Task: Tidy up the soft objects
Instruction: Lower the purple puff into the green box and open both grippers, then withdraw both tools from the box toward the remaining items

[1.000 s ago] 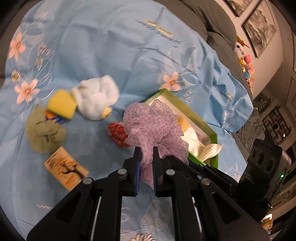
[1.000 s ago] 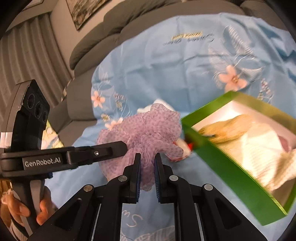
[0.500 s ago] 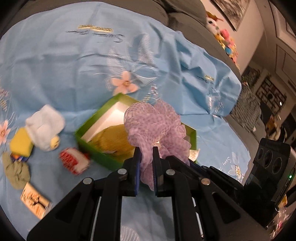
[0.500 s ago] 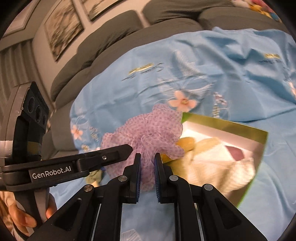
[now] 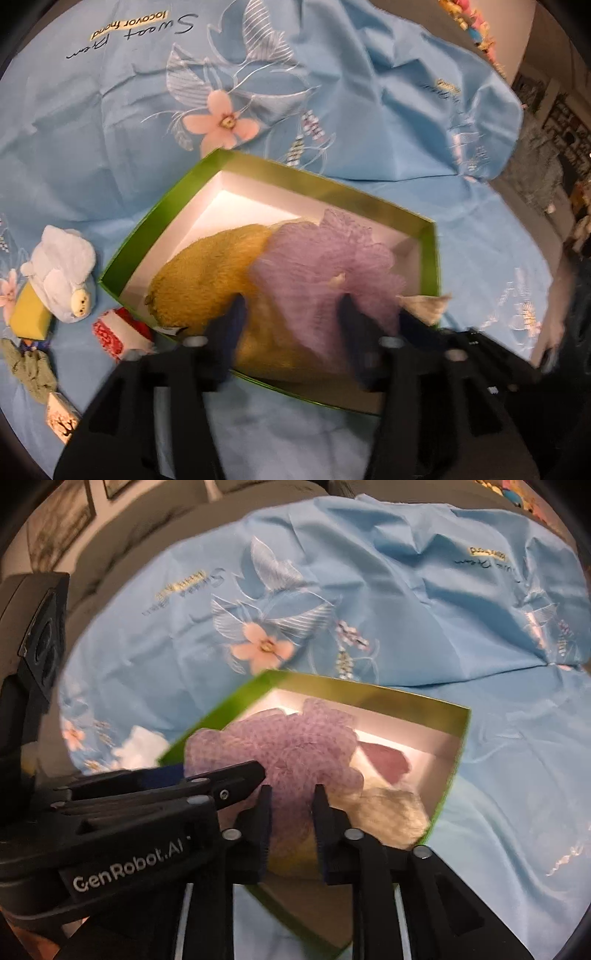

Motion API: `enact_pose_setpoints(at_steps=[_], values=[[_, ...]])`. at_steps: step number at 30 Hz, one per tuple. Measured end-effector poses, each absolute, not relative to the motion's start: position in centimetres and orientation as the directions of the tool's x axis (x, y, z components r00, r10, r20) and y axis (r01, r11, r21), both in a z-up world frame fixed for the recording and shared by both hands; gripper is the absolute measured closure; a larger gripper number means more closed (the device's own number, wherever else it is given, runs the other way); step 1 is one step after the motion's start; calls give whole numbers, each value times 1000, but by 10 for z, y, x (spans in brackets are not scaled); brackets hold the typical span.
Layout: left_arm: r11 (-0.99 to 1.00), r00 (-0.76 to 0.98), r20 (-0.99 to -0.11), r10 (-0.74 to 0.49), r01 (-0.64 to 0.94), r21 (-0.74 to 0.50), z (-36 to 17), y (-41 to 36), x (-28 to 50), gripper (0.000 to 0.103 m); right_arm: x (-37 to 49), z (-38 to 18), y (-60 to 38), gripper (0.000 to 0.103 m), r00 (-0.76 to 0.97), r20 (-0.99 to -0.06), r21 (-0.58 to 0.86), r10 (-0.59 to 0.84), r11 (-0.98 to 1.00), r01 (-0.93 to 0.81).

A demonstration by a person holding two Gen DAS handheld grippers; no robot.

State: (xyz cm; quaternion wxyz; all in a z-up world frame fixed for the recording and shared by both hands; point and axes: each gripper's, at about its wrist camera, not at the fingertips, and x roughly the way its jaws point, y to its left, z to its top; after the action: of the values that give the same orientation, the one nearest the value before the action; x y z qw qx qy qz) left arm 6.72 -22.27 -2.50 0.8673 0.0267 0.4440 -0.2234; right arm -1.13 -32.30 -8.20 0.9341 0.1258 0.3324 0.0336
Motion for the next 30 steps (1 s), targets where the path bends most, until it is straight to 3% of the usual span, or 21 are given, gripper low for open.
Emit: enact_pose_setpoints(at_steps=[5,7,8,10,17,21,24,30], values=[[913,497,-796,-344,375,-160,-30,-213,75,23,-13,-84,-335,50,778,-618,254,110,965,66],[909,498,-788,-362,376,-179,-25,-209,73,13,-15,-83,-339,35,782,-615,252,96,964,80],[903,501,-777,-380,381,-197,-20,-206,70,10,-17,-82,-340,33,786,-612,243,83,966,88],[895,510,-758,-406,390,-216,-11,-200,63,1,-22,-79,-342,30,797,-600,232,62,967,100],[890,565,-695,-444,368,-269,13,-144,37,1,-41,-63,-357,25,862,-507,287,32,949,133],[900,625,-649,-434,271,-340,17,-73,17,1,-49,-53,-355,11,898,-411,387,157,922,16],[914,674,-640,-369,136,-383,9,-17,4,1,-51,-49,-341,10,892,-371,424,258,902,-85],[906,607,-745,-278,-91,-413,-40,54,-2,1,-48,-50,-274,6,776,-383,403,501,846,-348]])
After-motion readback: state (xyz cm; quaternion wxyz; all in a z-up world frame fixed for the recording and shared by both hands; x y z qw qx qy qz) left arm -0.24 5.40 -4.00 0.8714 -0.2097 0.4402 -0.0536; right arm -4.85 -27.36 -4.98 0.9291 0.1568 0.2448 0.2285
